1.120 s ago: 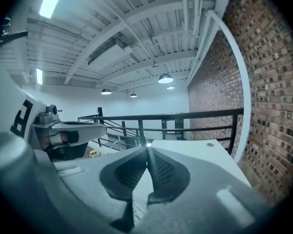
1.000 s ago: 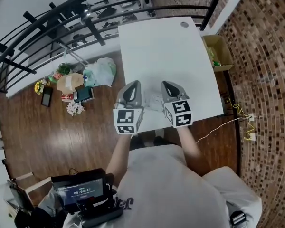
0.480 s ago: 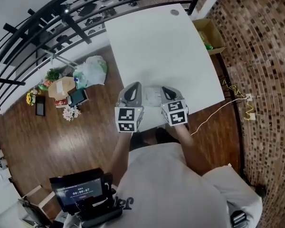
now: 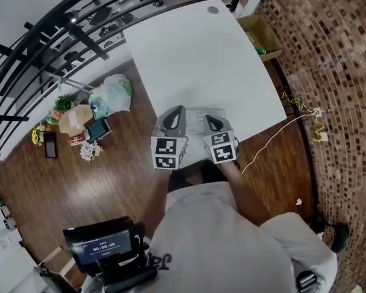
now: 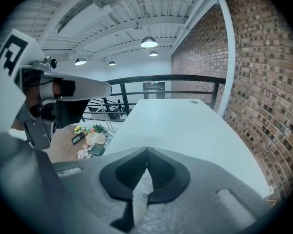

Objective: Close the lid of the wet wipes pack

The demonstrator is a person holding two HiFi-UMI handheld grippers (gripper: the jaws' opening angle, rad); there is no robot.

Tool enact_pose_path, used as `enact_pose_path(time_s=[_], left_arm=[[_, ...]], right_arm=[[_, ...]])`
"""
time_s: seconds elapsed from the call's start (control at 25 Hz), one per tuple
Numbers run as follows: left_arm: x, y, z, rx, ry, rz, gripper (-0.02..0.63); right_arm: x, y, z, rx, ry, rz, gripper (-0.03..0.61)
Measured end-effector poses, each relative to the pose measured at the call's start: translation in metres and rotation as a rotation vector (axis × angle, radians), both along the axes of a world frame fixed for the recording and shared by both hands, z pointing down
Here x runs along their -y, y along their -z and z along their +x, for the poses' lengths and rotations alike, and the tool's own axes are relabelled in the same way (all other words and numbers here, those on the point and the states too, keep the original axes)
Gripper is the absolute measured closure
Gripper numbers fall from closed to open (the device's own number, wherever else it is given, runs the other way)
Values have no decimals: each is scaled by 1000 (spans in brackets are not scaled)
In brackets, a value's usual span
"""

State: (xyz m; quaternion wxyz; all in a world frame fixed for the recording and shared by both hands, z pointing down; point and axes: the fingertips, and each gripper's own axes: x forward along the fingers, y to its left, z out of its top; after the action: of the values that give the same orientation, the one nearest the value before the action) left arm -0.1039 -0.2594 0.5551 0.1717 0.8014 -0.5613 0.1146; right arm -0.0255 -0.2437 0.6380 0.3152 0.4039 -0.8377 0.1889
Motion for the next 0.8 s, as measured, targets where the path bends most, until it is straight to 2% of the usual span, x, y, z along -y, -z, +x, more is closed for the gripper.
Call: enact_pose_path(time_s=[0.2,0.52,0.8], left_arm=[[-4,-3,10,-14,-25,-22,598],[-11,-16,11,-14,-33,-56,598],[-15,-25,13,-39,-28,-78,598]], right_arm=[[-13,-8,-1,4,12,-22,588],[-31,-46,2,-24,1,-109,588],[-30,-65,3,-49,17,-130,588]])
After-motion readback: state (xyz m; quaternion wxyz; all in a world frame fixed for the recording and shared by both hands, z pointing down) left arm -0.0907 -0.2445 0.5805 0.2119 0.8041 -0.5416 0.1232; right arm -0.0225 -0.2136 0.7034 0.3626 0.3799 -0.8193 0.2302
